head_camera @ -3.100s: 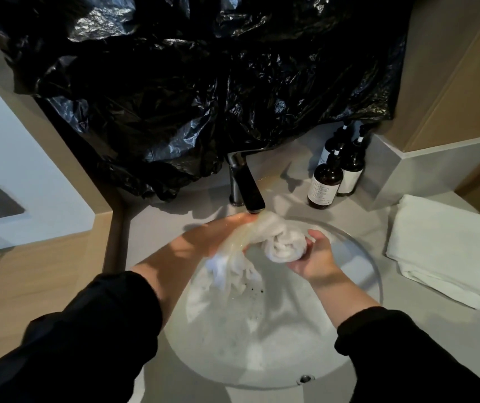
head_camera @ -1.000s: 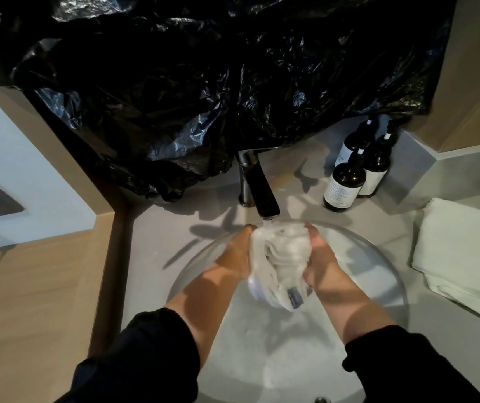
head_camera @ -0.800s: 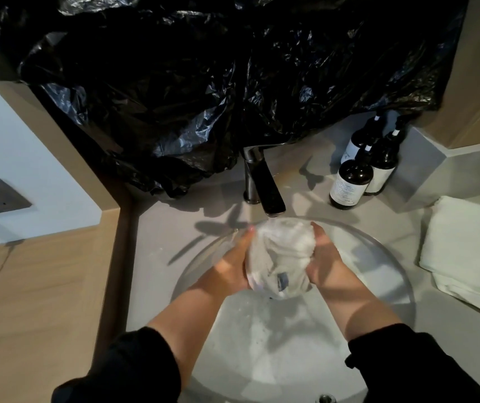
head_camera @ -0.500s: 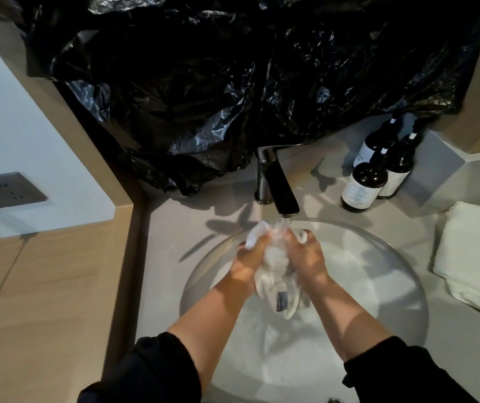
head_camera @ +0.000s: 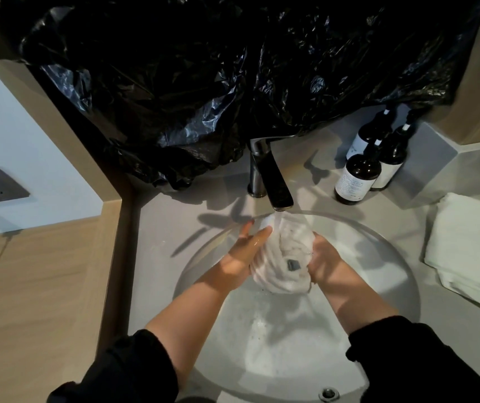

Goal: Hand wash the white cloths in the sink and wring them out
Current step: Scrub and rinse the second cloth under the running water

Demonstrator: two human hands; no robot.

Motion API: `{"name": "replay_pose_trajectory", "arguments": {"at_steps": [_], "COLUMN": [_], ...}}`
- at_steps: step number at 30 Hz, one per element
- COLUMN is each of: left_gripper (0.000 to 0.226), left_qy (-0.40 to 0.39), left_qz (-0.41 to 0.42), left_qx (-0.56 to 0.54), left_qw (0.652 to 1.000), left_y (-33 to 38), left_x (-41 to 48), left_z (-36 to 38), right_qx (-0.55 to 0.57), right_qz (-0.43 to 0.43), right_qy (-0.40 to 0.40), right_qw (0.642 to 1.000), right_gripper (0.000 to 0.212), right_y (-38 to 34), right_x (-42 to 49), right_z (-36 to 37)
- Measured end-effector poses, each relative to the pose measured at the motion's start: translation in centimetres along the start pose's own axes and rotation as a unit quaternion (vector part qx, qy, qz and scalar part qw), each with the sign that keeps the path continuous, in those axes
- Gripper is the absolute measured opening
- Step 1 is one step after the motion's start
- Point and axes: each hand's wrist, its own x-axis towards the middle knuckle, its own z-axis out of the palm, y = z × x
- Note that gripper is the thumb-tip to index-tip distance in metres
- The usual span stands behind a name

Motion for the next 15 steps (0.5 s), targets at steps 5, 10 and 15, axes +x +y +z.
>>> {"name": "replay_pose_trajectory", "arguments": {"at_steps": [5, 10, 15], "left_gripper": [0.086, 0.028, 0.018], "left_qy": [-0.015, 0.193, 0.22], "left_qz": [0.066, 0.057, 0.02], "left_qx": [0.164, 0.129, -0.031], "left_qw": [0.984, 0.971, 0.975], "left_y": [-1.8, -2.4, -1.3], "left_x": [-2.1, 0.6, 2.3], "left_z": [-0.1, 1.9, 2.6], "right_qx": [0.017, 0.025, -0.129], "right_qz": [0.06, 0.065, -0.033], "right_qy": [-0.016, 0.038, 0.081], "right_qw": [0.998, 0.997, 0.988], "right_gripper": [0.033, 0.029, 0.051], "right_y": [0.7, 1.0, -0.3], "right_x": [-0.4, 0.1, -0.3], "right_z": [1.2, 1.2, 0.4]}}
